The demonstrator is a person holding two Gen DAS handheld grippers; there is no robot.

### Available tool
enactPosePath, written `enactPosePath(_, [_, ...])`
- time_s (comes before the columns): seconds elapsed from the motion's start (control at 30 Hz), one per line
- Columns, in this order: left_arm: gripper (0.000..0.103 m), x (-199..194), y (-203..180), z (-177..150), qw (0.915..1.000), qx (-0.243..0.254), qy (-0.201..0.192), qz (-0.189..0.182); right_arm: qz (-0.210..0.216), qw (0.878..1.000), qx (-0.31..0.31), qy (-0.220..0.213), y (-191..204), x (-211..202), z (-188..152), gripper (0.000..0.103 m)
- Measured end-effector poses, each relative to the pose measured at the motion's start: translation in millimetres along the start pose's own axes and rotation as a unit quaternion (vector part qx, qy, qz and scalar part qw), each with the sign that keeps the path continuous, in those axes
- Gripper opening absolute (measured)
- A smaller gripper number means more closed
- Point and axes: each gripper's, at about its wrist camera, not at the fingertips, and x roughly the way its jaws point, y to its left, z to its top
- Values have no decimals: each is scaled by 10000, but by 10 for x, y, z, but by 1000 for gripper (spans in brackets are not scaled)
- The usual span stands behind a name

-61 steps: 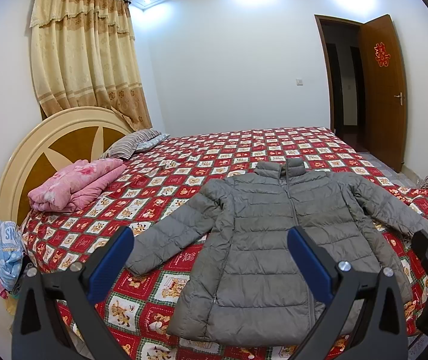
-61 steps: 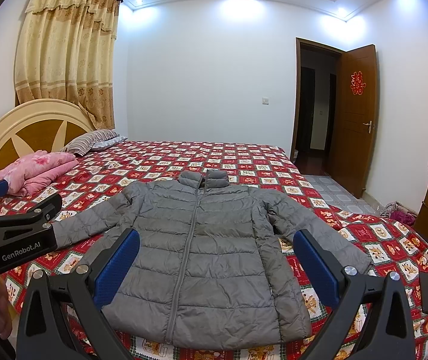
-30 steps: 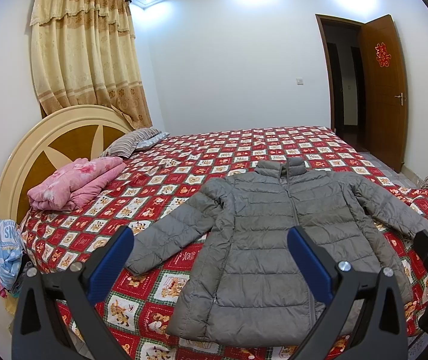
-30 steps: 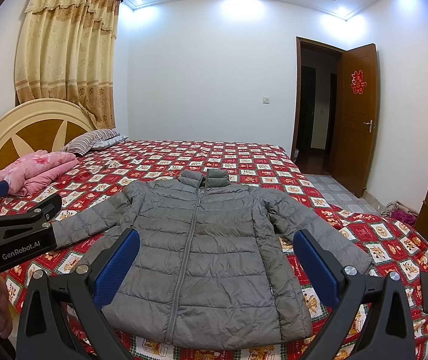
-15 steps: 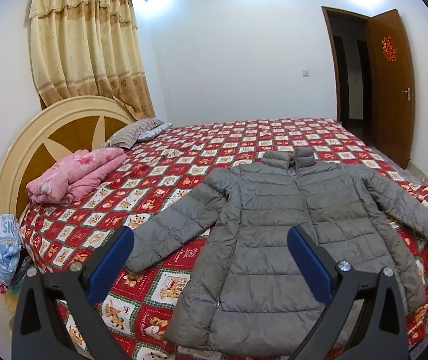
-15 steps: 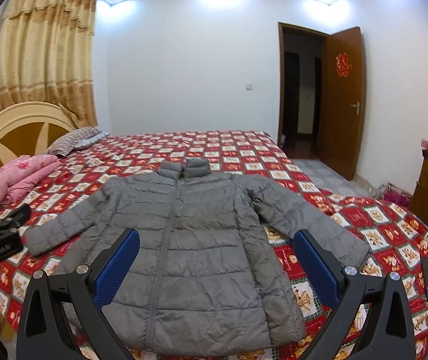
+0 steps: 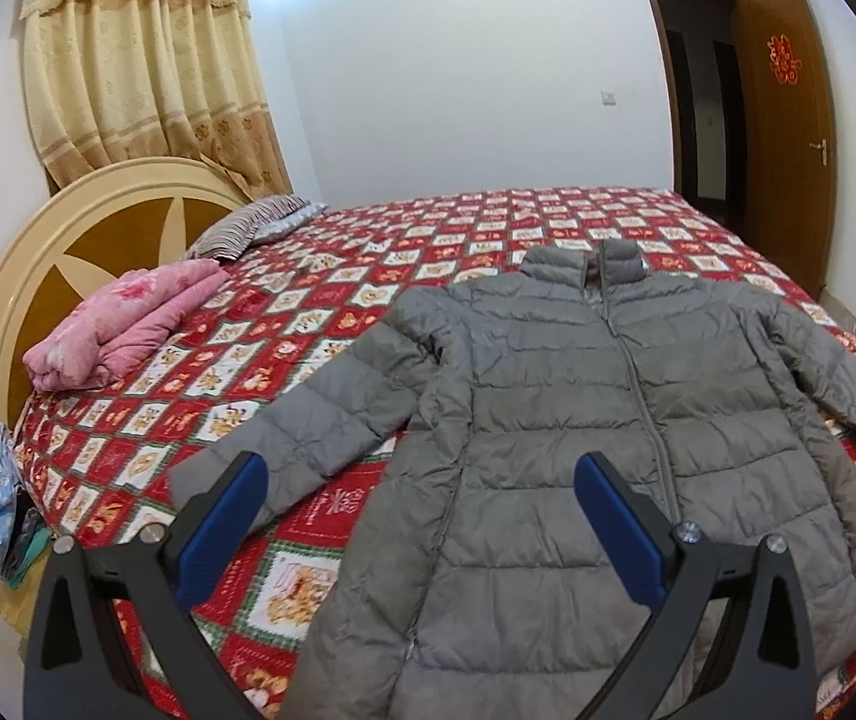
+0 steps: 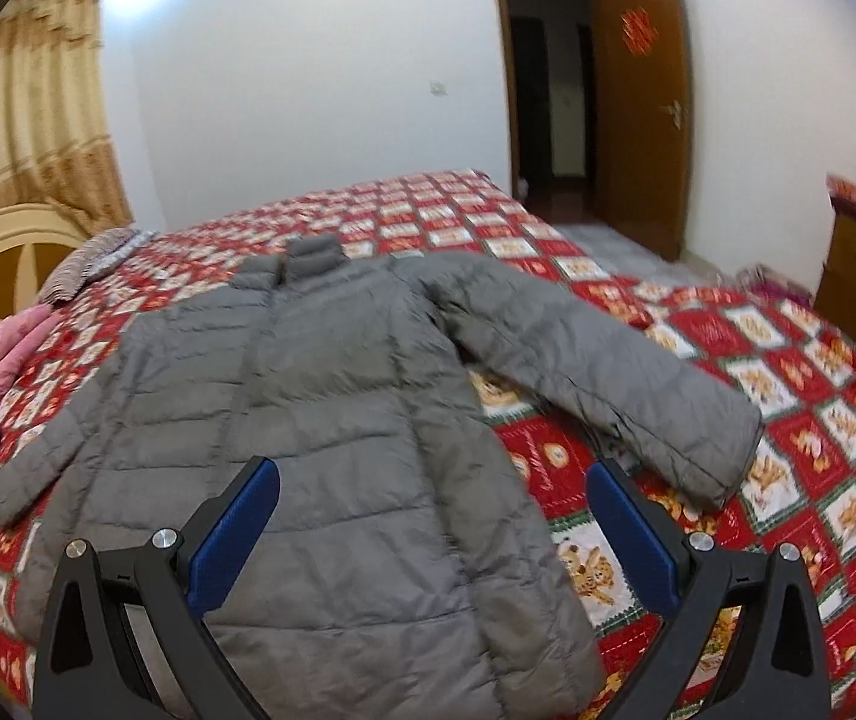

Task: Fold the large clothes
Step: 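Grasp the grey jacket sleeve cuff with the right gripper and lift it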

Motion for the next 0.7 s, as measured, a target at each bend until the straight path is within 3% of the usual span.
enactPosePath(0.4, [103,822,-381,53,9989,225,412,-17,-728,9934,688,554,-897,755,95,102])
enactPosePath(0.7, [103,1331,-481,109,9968,396,641,267,-1163,9792,1530,644,-1744,948,178,102])
